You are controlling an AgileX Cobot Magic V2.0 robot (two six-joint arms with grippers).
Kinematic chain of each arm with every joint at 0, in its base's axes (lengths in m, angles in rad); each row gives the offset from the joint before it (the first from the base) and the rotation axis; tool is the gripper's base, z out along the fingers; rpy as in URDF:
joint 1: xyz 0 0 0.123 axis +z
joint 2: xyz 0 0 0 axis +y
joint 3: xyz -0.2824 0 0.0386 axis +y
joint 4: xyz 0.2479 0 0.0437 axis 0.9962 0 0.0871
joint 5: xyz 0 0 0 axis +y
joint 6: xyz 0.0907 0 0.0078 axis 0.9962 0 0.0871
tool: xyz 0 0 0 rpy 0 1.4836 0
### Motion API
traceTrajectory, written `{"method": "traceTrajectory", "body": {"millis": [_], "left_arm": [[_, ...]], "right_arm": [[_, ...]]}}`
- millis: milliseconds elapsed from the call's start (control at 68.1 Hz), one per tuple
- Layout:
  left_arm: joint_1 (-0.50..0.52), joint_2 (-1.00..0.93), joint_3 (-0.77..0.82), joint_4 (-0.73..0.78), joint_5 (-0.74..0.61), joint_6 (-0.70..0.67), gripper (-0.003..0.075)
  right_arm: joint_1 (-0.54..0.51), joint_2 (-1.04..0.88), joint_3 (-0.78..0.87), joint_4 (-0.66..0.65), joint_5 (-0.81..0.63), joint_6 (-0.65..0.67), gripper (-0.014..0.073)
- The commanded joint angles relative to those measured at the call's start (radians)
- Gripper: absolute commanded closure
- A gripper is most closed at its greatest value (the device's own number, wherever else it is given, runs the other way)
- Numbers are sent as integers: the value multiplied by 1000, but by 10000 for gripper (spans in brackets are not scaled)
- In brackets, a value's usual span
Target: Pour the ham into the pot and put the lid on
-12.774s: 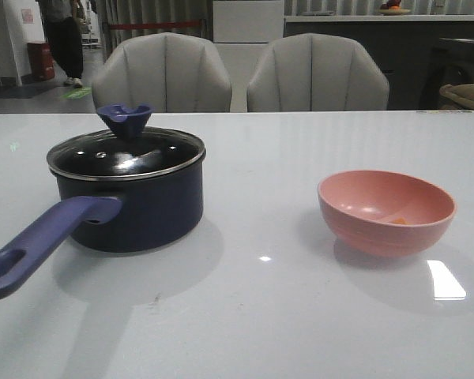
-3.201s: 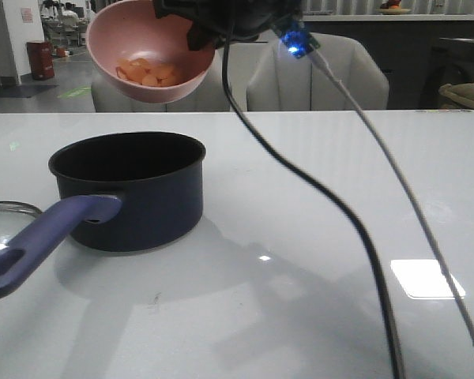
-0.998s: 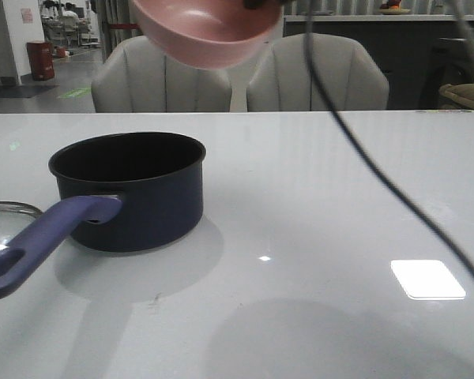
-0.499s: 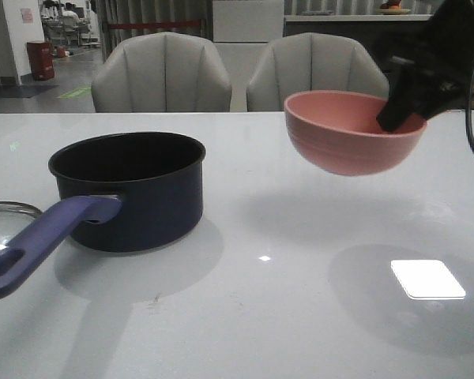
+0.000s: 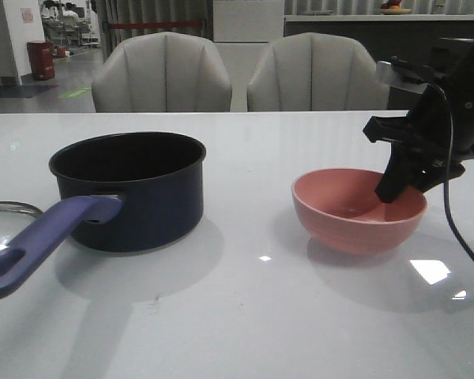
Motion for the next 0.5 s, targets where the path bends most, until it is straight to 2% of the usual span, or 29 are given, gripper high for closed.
{"method": "traceTrajectory", "body": {"millis": [0, 132, 294, 411, 485], "left_arm": [[-5, 8, -26, -7, -85, -1, 209], [-5, 8, -26, -7, -85, -1, 209], [-5, 8, -26, -7, -85, -1, 209], [-5, 8, -26, -7, -85, -1, 209], [-5, 8, -26, -7, -85, -1, 209]], "right_arm": [[-7, -48, -30, -9, -44, -7, 265], [-7, -72, -30, -10, -55, -7, 175], [-7, -163, -29, -30, -42, -36, 173], [2, -296, -3, -29, -29, -71, 173], [29, -414, 52, -28, -80, -76, 173]]}}
